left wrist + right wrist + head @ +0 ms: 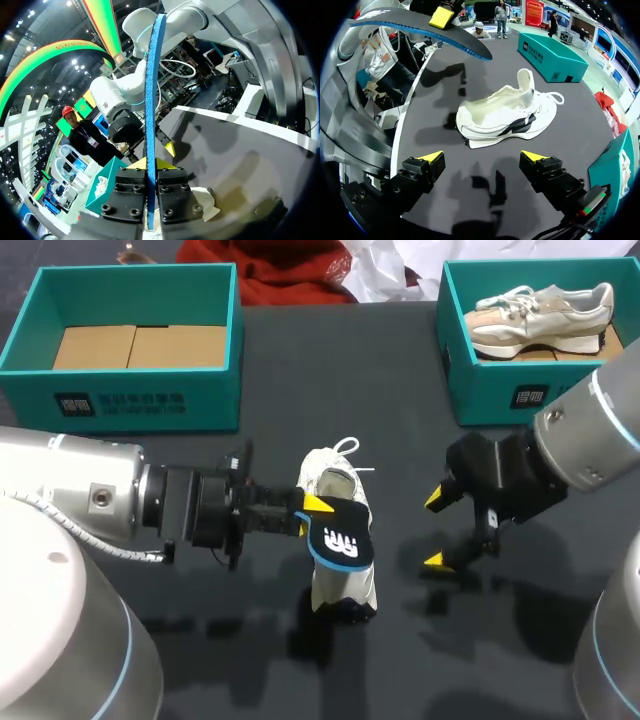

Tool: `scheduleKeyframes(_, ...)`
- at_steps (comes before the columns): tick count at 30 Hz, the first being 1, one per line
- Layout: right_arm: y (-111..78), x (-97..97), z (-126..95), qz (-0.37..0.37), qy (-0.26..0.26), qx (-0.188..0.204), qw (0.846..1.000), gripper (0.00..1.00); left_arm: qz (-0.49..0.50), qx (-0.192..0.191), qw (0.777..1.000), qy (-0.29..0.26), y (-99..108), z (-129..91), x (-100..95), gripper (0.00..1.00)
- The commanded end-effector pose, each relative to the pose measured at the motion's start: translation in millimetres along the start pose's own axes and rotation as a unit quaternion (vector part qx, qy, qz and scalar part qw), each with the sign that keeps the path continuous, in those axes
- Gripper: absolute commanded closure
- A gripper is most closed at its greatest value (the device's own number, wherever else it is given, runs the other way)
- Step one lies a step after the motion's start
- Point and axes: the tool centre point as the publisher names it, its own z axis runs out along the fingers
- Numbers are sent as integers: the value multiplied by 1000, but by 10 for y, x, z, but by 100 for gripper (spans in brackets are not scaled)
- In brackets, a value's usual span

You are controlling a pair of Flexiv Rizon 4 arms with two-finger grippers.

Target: Take the shoe out of the shoebox, open the shoe tongue, remove and reinsert the insole, then place the shoe into the shoebox

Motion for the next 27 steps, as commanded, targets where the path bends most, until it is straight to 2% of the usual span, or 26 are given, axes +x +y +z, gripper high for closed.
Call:
scheduleKeyframes(1, -29, 136, 147, -4, -78, 19, 997, 0, -17, -3, 1000, 6, -58, 19, 143, 100)
scheduleKeyframes(6, -44, 77, 313, -20, -83, 35, 996, 0, -44, 0, 999, 5, -4, 70, 222, 100)
scheduleKeyframes(14, -105, -66, 493, -23, -53, 27, 998, 0, -73, 1, 997, -5, 116, 145, 331, 100)
scheduleKeyframes(27, -54, -249, 785, -30, -25, 38, 999, 0, -84, 10, 996, -27, 373, 270, 403, 100)
